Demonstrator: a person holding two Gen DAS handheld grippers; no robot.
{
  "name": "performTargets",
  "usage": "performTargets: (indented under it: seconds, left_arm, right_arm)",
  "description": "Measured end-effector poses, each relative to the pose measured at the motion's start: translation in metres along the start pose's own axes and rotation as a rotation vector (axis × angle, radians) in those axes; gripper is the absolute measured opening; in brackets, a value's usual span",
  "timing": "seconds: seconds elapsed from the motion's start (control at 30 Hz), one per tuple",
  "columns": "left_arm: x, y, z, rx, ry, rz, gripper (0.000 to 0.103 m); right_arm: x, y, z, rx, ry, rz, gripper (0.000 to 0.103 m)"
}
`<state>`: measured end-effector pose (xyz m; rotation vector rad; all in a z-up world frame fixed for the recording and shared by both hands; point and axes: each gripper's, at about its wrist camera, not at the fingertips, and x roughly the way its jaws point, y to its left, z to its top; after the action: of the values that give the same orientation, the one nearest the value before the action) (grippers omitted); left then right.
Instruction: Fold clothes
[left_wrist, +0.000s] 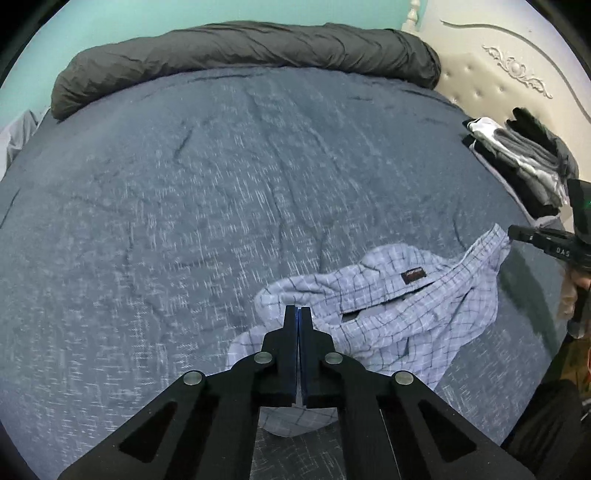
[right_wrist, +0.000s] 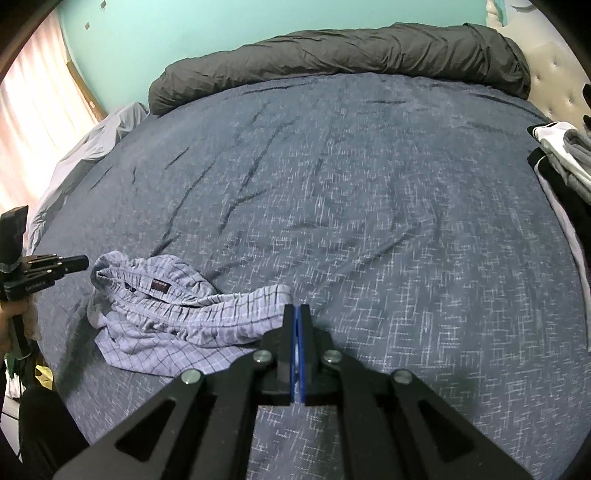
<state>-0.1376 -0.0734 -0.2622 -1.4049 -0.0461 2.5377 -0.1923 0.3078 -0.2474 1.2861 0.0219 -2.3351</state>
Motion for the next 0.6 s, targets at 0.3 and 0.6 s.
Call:
performTargets:
  seconds: [0.3, 0.6]
  left_arm:
    - [0.025, -0.026, -0.002, 0.126, 0.070, 0.029, 0.012]
    - [0.036, -0.021, -0.009, 0.132, 0.107, 0.035, 0.039]
  right_arm:
    - [0.000, 0.006, 0.002, -0.003, 0.003, 0.008, 0.001]
    - [0.001, -0.001, -0.001, -0.002, 0.012, 0.012, 0.001]
